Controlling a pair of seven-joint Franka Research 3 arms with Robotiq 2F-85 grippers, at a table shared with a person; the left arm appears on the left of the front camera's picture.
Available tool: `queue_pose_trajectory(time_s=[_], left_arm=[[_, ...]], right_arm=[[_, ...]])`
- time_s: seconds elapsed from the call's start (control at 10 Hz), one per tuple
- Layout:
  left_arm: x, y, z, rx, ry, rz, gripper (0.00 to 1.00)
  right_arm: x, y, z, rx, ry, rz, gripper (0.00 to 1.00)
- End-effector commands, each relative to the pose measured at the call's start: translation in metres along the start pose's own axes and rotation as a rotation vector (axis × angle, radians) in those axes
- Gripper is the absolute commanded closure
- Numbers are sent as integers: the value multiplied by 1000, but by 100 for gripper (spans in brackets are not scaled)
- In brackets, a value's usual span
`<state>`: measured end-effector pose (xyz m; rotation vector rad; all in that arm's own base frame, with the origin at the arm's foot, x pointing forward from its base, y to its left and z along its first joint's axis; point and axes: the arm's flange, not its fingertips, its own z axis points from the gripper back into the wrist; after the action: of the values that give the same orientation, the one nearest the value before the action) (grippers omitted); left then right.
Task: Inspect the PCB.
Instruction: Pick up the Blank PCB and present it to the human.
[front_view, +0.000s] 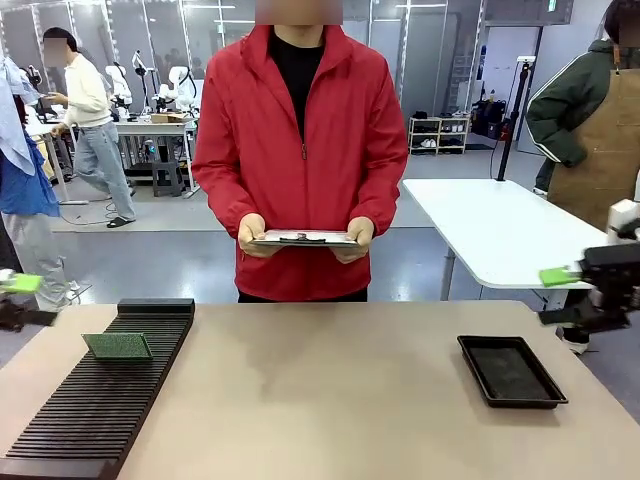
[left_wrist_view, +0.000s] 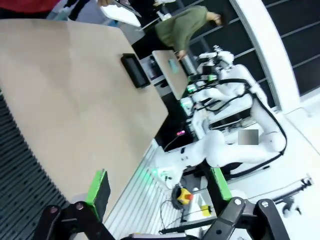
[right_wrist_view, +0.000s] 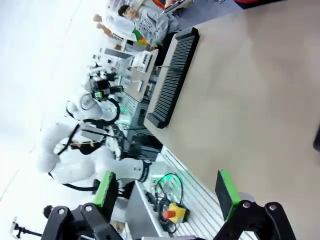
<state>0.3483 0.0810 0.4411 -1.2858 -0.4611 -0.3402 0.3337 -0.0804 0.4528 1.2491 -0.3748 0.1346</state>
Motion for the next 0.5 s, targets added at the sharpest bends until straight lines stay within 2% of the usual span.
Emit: queue_pose_trajectory(time_s=[0.0, 0.2, 0.4], left_arm=[[-11, 19, 36, -82, -7, -10, 0], [-39, 29, 91, -73, -40, 3, 0], [-53, 38, 120, -37, -102, 23, 0]], right_arm=[[-24, -18, 25, 47, -22, 11, 0], [-46, -37, 68, 76, -87, -7, 0], [-65, -57, 87, 110, -133, -11, 0]])
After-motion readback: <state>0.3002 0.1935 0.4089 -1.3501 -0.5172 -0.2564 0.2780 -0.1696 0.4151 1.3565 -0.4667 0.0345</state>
